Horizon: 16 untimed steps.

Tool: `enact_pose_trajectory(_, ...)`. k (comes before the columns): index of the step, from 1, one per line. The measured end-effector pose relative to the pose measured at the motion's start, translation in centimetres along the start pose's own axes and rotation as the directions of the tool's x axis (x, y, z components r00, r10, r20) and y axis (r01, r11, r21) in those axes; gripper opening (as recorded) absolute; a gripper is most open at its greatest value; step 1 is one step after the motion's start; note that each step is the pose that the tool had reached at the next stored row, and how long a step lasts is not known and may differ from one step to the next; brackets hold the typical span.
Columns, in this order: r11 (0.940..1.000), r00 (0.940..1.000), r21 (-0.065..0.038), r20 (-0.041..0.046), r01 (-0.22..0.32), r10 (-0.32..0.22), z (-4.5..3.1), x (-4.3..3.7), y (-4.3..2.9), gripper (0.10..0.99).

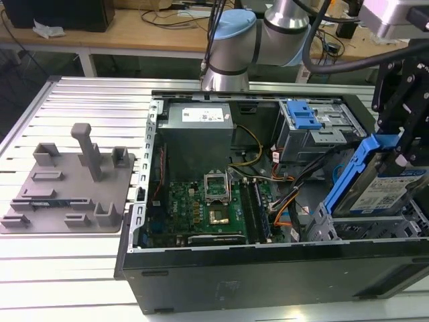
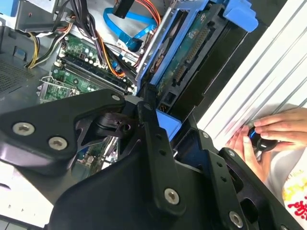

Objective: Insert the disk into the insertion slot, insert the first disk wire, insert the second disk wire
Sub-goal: 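Insert the disk into the insertion slot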

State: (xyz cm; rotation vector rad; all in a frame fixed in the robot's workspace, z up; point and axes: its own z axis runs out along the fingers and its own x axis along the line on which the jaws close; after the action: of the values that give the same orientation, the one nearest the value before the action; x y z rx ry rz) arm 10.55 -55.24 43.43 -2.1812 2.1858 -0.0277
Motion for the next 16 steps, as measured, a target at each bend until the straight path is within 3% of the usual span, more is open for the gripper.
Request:
enact_pose_trajectory(12, 0.9996, 1.0000, -0.027, -0.0003, -0.001, 0.001, 2.84, 0.19, 0.05, 0.369)
enact_pose_trajectory(15, 0.9995, 1.0000, -0.033, -0.0005, -0.001, 0.001, 3.07, 0.22, 0.05, 0.376)
enact_pose_trajectory(16, 0.9995, 1.0000, -0.033, -0.0005, -0.001, 0.001, 3.07, 0.22, 0.05, 0.435)
